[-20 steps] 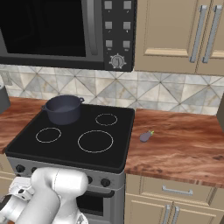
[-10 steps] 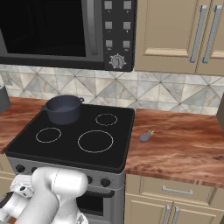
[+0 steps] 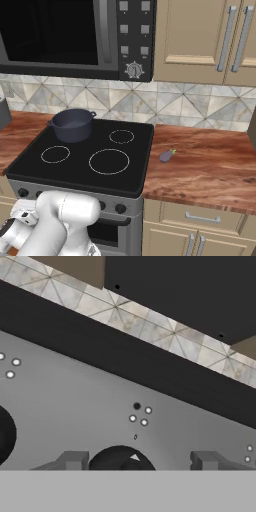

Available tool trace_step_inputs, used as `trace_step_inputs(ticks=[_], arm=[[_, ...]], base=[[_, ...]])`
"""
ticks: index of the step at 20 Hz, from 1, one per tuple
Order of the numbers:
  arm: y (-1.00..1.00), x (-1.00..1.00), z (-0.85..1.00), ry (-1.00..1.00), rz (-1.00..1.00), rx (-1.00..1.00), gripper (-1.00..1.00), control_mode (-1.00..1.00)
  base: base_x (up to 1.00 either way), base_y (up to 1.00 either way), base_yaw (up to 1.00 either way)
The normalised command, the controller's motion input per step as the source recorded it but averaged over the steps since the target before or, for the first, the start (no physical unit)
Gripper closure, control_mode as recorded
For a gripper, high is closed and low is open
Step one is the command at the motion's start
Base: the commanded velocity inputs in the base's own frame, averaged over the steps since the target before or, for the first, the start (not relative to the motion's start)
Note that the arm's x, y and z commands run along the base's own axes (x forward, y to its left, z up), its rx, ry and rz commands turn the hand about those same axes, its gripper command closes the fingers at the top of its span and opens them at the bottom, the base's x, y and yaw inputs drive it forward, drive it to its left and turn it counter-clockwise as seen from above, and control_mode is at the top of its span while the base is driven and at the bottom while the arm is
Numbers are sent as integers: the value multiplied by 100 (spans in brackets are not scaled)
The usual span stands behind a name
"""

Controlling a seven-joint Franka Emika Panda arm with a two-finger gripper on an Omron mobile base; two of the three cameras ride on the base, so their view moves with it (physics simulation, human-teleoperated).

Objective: Turn on the burner for the pot on the stove. Wait thirty seconds for the pot to heat up. Then add the eggplant to the pot.

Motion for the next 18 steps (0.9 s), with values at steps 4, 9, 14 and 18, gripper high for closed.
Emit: trace_step_inputs(ticks=[4,9,14,18], arm=[[0,0,-8,19,0,0,-100,-100],[0,-3,0,1,0,0,-100,-100],[-1,-9,-2,3,0,0,-100,-100],[0,-6,-8,3,0,0,-100,-100]], base=[[0,0,0],[0,0,0],[0,0,0],[0,0,0]])
